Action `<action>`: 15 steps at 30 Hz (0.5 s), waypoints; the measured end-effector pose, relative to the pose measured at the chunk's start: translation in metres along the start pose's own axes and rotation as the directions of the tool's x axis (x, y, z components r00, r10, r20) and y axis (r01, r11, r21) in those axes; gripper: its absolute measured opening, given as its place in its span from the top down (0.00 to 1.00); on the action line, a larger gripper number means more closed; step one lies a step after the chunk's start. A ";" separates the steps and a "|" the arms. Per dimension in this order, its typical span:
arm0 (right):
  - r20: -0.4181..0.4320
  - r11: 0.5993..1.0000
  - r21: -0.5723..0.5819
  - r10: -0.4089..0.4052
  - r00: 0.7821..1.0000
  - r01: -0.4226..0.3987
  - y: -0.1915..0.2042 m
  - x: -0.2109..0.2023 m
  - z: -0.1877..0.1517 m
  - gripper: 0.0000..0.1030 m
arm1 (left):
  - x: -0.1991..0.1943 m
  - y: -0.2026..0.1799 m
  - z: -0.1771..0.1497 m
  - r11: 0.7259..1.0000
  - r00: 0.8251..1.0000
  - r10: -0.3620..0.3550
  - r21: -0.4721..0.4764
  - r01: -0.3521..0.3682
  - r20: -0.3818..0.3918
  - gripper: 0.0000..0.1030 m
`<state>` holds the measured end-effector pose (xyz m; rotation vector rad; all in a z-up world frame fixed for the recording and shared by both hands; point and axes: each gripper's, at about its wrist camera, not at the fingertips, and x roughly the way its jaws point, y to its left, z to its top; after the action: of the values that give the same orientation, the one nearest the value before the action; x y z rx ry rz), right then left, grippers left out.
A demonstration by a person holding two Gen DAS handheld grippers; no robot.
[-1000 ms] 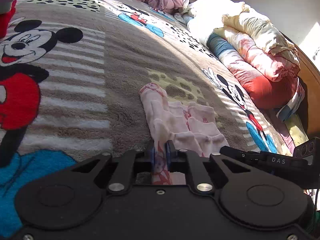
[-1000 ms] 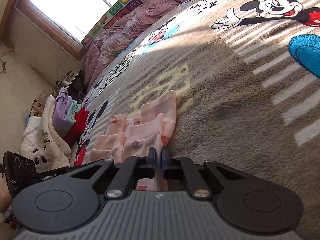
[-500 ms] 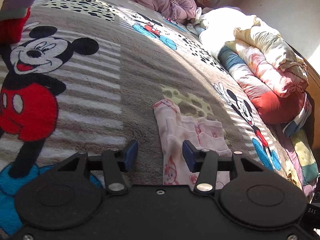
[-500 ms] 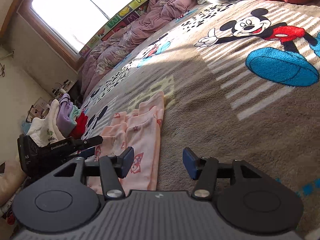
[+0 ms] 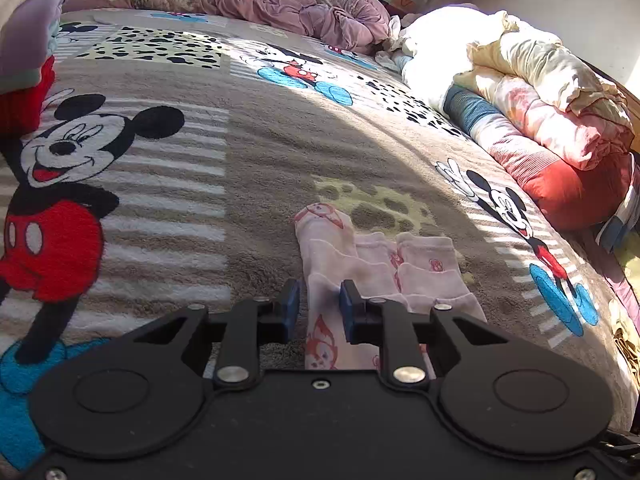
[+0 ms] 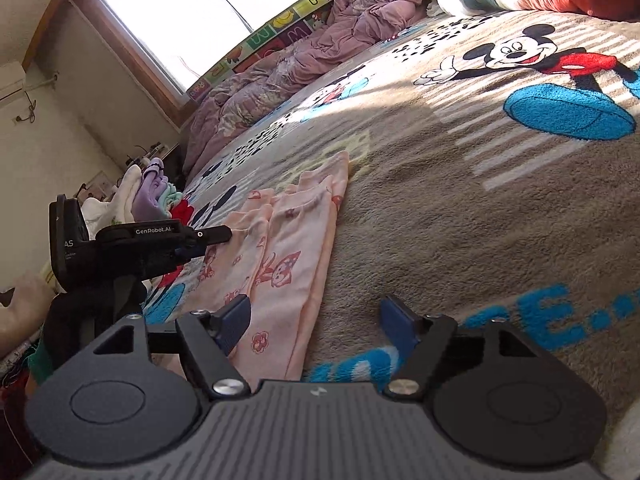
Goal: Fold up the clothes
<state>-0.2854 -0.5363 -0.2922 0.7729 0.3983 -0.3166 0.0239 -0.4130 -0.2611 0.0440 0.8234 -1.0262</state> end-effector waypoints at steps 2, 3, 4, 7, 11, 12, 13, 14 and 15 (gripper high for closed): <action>0.003 1.000 0.009 0.010 1.000 -0.010 -0.002 0.001 0.001 0.29 | 0.001 -0.004 -0.001 1.000 1.000 0.010 0.016 -0.010 0.006 0.88; 0.004 1.000 0.017 0.013 1.000 -0.014 -0.003 0.000 0.001 0.29 | 0.002 -0.006 -0.001 1.000 1.000 0.014 0.022 -0.014 0.009 0.89; 0.007 1.000 0.020 0.015 1.000 -0.015 -0.003 0.000 0.001 0.29 | 0.001 -0.007 -0.002 0.999 1.000 0.019 0.028 -0.019 0.013 0.90; 0.014 0.999 0.030 0.020 1.000 -0.020 -0.003 0.000 0.003 0.29 | -0.003 -0.004 0.001 1.000 1.000 0.012 0.013 -0.013 0.023 0.90; 0.016 1.000 -0.005 -0.002 1.000 0.002 0.005 0.004 0.003 0.26 | -0.012 0.002 0.005 0.999 0.998 0.035 0.000 -0.035 0.046 0.93; 0.016 1.000 -0.024 -0.012 1.000 0.012 0.008 0.006 0.003 0.26 | -0.015 0.004 0.006 0.999 0.998 0.040 -0.005 -0.039 0.052 0.93; 0.016 0.999 -0.043 -0.021 1.000 0.022 0.012 0.007 0.002 0.26 | -0.018 0.007 0.007 0.999 0.997 0.046 -0.012 -0.045 0.060 0.93; 0.017 0.998 -0.061 -0.031 0.999 0.032 0.015 0.009 0.001 0.26 | -0.023 0.010 0.009 0.998 0.996 0.053 -0.020 -0.052 0.070 0.93; 0.019 0.995 -0.087 -0.041 0.999 0.042 0.019 0.010 0.000 0.26 | -0.027 0.014 0.010 0.998 0.995 0.062 -0.026 -0.060 0.079 0.93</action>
<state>-0.2686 -0.5244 -0.2852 0.6765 0.4100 -0.3421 0.0334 -0.3891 -0.2415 0.0075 0.7574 -0.9549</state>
